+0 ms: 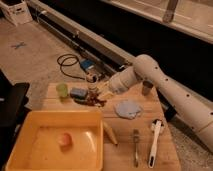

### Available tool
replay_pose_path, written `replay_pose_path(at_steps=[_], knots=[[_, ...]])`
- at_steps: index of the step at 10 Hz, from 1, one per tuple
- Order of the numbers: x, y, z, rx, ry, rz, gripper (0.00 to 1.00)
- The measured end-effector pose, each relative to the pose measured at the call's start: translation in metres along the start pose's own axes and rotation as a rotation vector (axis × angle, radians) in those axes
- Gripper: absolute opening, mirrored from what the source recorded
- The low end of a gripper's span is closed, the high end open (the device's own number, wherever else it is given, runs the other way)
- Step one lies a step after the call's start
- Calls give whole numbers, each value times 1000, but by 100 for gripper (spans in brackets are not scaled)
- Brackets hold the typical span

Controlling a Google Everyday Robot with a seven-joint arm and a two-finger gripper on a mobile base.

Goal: Place grapes in tray

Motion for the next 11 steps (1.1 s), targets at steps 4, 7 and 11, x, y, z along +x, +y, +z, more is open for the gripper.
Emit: replay_pose_path(at_steps=[4, 7, 11], knots=[[1, 0, 2, -14, 17, -14, 7], [-18, 9, 35, -76, 36, -87, 7], [-40, 46, 62, -150, 10, -167, 7]])
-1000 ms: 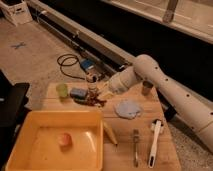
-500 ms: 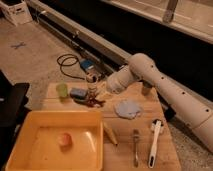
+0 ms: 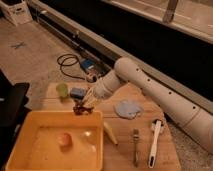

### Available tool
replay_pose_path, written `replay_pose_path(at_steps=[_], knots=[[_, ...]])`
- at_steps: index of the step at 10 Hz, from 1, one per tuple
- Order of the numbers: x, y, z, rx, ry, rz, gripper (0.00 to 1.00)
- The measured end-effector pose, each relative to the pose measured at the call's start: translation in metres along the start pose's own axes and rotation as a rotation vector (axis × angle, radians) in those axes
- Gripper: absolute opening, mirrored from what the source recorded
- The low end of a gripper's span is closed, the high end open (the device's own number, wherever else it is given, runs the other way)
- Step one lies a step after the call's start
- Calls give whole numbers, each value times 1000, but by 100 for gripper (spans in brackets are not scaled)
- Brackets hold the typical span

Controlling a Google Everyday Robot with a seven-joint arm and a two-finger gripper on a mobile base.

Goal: Place grapes in tray

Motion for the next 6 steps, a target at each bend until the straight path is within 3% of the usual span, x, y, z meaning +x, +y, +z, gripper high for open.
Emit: replay_pose_path(at_steps=[3, 6], knots=[[-21, 28, 18, -70, -6, -55, 7], [-21, 54, 43, -125, 15, -39, 7]])
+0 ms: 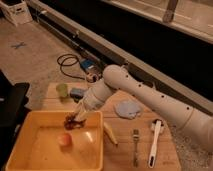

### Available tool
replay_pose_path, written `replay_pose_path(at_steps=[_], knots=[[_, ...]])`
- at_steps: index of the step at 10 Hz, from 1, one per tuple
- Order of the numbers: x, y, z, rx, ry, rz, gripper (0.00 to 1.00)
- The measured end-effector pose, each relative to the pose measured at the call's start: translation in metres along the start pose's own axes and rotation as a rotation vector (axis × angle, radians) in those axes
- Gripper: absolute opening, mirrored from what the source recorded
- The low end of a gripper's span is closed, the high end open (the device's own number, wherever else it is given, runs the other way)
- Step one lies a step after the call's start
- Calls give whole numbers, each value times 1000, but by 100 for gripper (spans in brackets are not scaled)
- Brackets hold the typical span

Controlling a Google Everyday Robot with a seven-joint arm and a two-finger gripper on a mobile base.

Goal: Place grapes in tray

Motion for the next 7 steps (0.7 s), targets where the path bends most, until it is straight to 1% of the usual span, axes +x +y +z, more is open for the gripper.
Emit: replay_pose_path(at_steps=[1, 3, 4, 7], knots=[[9, 9, 8, -12, -3, 41, 11], [20, 19, 17, -37, -20, 87, 24], [19, 19, 17, -36, -21, 88, 26], [20, 19, 17, -38, -20, 87, 26]])
